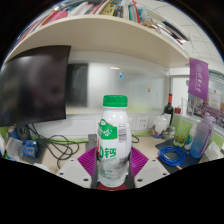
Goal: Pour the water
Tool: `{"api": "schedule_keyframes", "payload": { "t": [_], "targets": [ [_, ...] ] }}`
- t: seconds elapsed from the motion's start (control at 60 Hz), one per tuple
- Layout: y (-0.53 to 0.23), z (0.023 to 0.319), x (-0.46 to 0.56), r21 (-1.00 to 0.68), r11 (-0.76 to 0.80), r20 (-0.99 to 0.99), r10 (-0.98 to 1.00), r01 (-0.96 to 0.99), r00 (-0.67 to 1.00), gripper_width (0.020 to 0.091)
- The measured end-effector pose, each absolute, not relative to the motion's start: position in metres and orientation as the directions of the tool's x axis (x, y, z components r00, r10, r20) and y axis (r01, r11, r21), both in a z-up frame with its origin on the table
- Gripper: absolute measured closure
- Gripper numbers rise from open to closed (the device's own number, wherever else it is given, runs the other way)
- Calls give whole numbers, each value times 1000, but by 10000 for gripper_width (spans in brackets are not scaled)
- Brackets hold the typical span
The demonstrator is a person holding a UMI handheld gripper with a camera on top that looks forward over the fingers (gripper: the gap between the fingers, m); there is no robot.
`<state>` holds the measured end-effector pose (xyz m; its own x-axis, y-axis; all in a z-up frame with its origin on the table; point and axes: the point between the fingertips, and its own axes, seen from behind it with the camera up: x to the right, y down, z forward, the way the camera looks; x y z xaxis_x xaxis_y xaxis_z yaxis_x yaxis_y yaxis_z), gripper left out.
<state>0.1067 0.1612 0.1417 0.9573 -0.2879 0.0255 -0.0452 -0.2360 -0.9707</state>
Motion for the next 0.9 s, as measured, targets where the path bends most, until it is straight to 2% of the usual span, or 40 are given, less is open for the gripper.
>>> {"api": "schedule_keyframes", "payload": {
  "t": [0.3, 0.35, 0.45, 0.517, 0.55, 0.583, 0.617, 0.75, 0.9],
  "targets": [
    [159, 77, 93, -949, -316, 66, -200, 0, 978, 657],
    [160, 78, 94, -959, -285, 61, -210, -1, 976, 640],
    [155, 80, 95, -966, -259, 60, -224, 0, 973, 570],
    [150, 73, 98, -955, -295, 95, -232, 23, 968, 510],
    [147, 61, 96, -938, -345, 110, -221, 28, 969, 446],
    [143, 52, 92, -923, -384, 113, -199, 29, 974, 344],
    [142, 52, 85, -922, -387, 106, -174, 31, 979, 297],
    [124, 60, 81, -917, -399, 82, -166, 9, 983, 307],
    [70, 49, 80, -844, -537, 105, -157, 4, 982, 311]
  ]
}}
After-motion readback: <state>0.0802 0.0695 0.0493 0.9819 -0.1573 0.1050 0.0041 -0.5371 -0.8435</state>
